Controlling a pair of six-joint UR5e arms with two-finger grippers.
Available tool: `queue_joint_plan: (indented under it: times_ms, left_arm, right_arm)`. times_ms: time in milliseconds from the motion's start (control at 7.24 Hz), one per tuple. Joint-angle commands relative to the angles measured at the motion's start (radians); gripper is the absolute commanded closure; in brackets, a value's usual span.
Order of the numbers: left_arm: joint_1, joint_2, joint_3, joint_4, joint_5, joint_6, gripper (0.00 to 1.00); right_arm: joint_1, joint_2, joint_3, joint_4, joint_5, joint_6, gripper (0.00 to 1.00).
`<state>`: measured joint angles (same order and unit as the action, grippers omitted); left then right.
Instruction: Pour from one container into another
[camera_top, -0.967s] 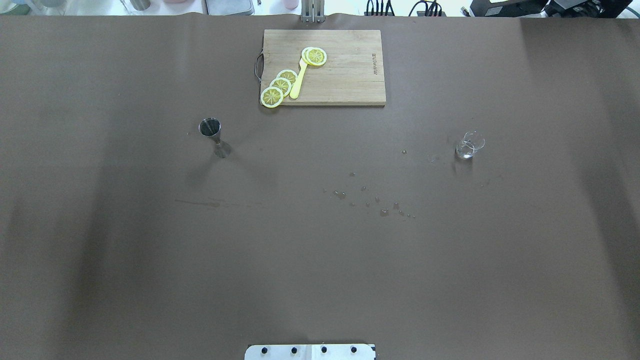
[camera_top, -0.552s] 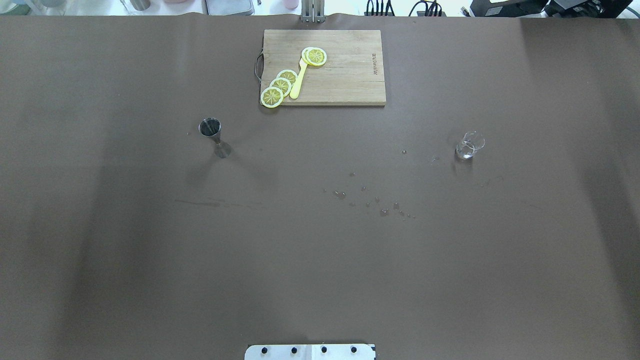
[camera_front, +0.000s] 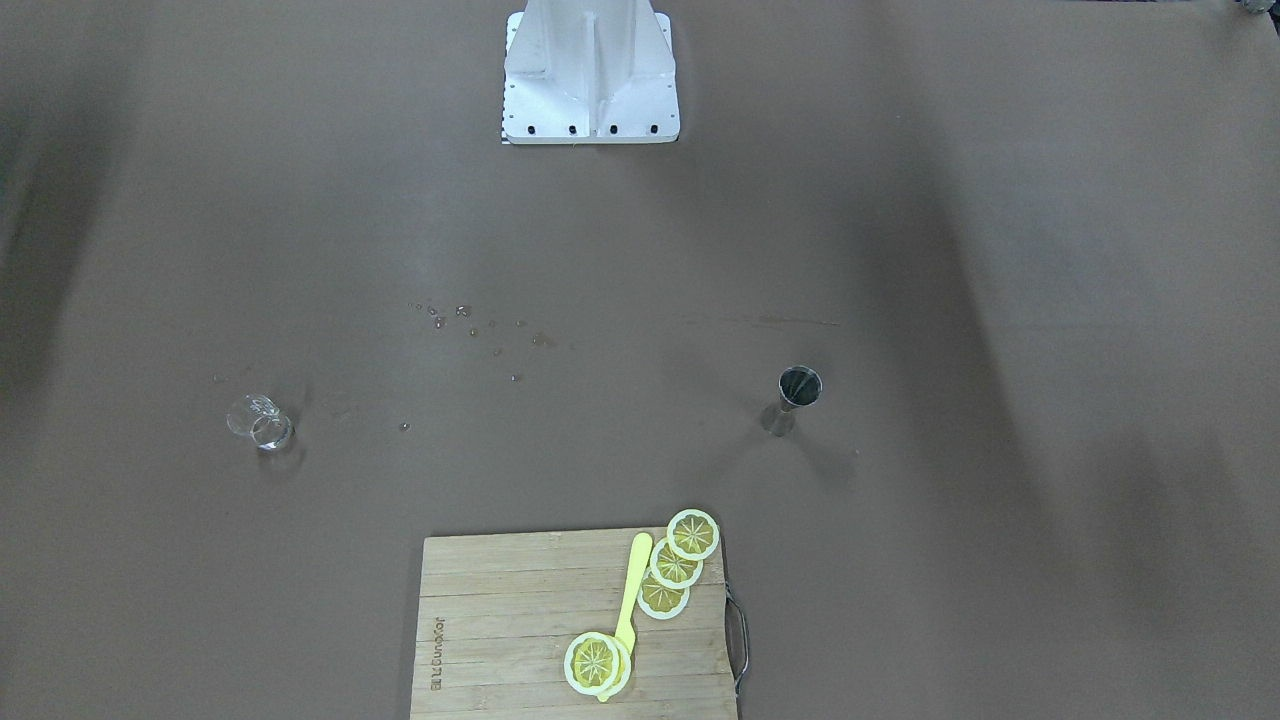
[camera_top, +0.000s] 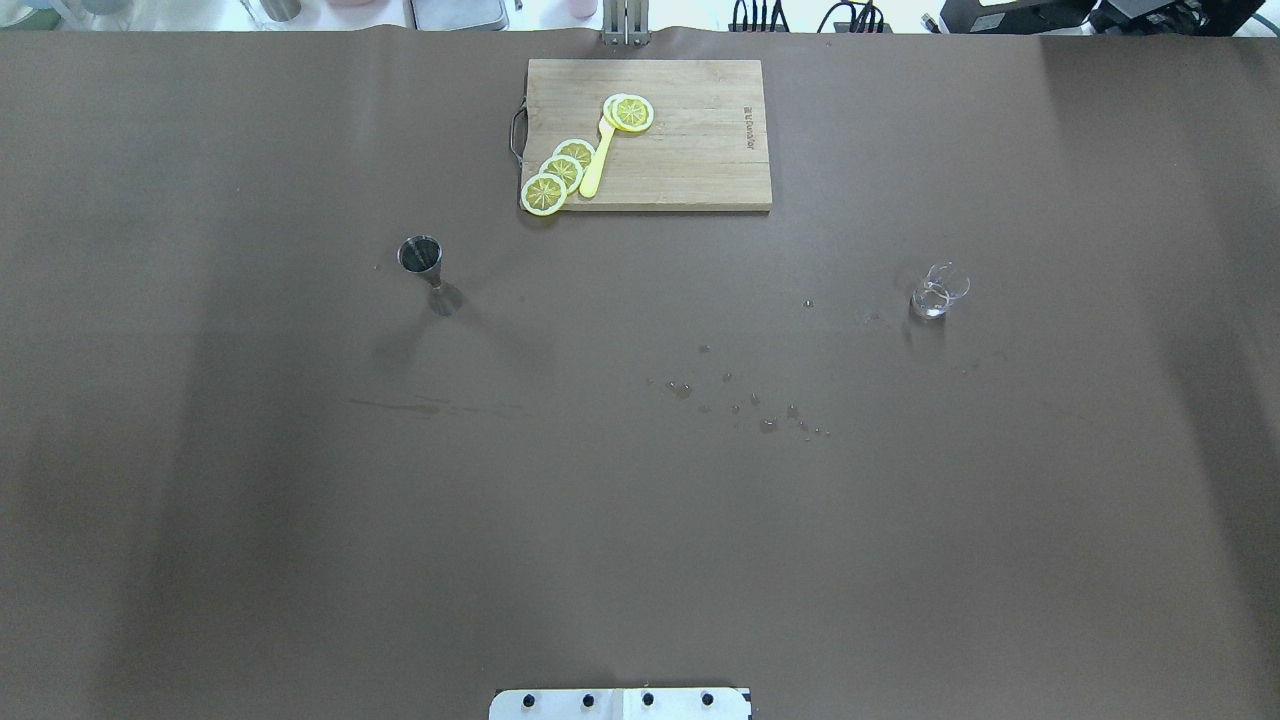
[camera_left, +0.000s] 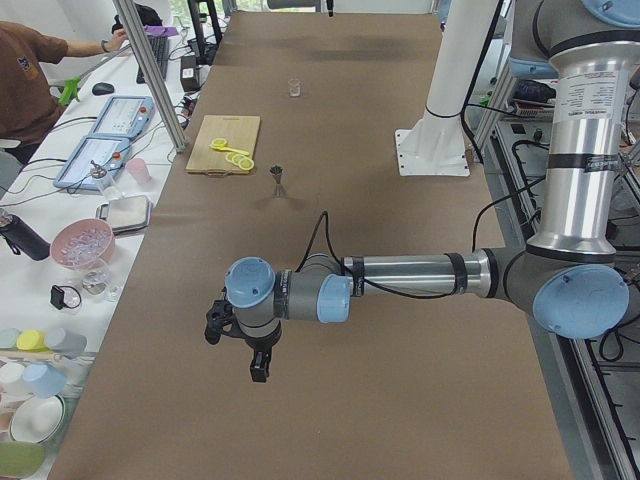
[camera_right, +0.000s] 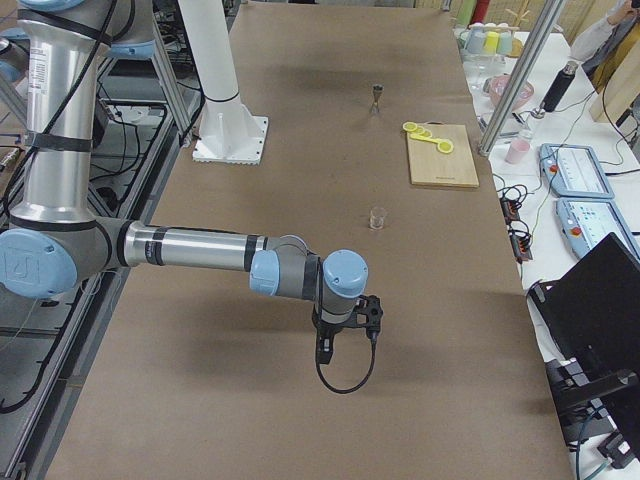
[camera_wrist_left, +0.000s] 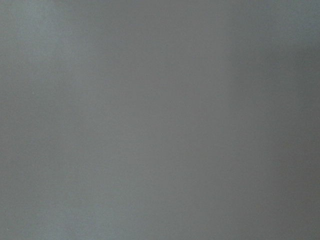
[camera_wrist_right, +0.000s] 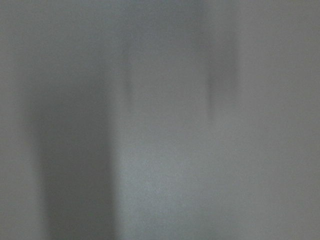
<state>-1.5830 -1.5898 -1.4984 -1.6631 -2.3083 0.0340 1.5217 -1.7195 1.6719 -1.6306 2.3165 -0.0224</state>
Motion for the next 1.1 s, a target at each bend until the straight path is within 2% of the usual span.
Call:
queue_joint_plan:
  times_ms: [0,967]
  left_arm:
    - [0.0,0.004,0.0,0.003,0.0,0.001,0.01]
    - [-0.014,0.031,-0.059,0.005,-0.011,-0.006,0.01]
  right_arm:
    - [0.0,-0.009,0.0,0.0,0.0,-0.002,0.0]
    - [0.003,-0.012,0.006,0.0,0.003,0.007,0.0]
